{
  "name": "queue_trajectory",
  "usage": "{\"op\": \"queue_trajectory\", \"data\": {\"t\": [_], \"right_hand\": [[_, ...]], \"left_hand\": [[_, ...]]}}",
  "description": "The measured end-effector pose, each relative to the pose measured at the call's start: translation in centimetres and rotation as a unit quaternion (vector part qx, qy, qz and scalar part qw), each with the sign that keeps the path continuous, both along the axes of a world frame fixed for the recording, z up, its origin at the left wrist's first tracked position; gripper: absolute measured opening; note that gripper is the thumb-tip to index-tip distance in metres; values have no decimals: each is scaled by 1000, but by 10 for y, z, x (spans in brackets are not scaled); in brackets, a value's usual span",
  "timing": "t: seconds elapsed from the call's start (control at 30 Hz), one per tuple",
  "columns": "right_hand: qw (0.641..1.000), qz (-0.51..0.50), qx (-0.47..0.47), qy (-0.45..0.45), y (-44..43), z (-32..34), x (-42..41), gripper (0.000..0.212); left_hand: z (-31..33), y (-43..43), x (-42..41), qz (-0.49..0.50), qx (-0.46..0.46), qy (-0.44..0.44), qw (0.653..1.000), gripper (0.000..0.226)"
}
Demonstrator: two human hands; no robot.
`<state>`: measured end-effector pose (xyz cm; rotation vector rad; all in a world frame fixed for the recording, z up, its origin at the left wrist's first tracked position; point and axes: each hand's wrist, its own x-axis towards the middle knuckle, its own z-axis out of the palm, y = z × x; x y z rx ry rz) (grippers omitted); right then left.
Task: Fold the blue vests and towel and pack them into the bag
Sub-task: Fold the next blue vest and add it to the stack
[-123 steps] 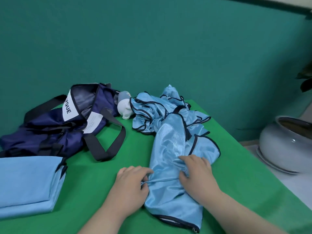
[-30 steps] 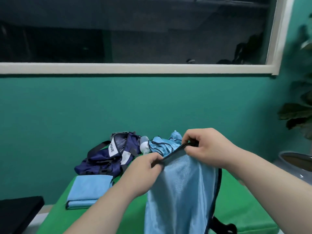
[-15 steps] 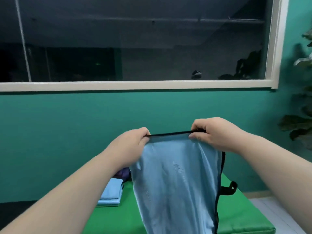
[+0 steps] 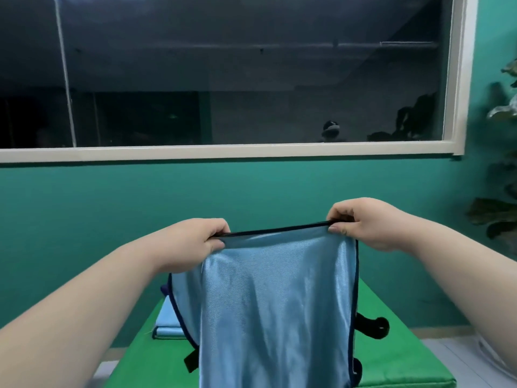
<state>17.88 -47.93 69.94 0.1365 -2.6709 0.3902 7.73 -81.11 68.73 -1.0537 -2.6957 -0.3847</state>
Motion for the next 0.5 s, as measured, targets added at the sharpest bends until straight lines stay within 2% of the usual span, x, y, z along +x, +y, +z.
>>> {"op": "queue_trajectory", "data": {"t": [0.17, 0.37, 0.43, 0.5], "right_hand": [[1000, -14, -9, 16, 0, 1, 9, 11], [999, -42, -7, 4, 2, 4, 21, 14], [999, -51, -4, 8, 2, 4, 23, 15], [998, -56, -2, 17, 3, 3, 23, 15]], "left_hand": [[6, -6, 9, 39, -6, 35, 999, 14], [11, -17, 13, 64, 9, 44, 997, 37], [12, -21, 13, 44, 16, 25, 999, 34], [12, -28, 12, 21, 11, 9, 1000, 21]]}}
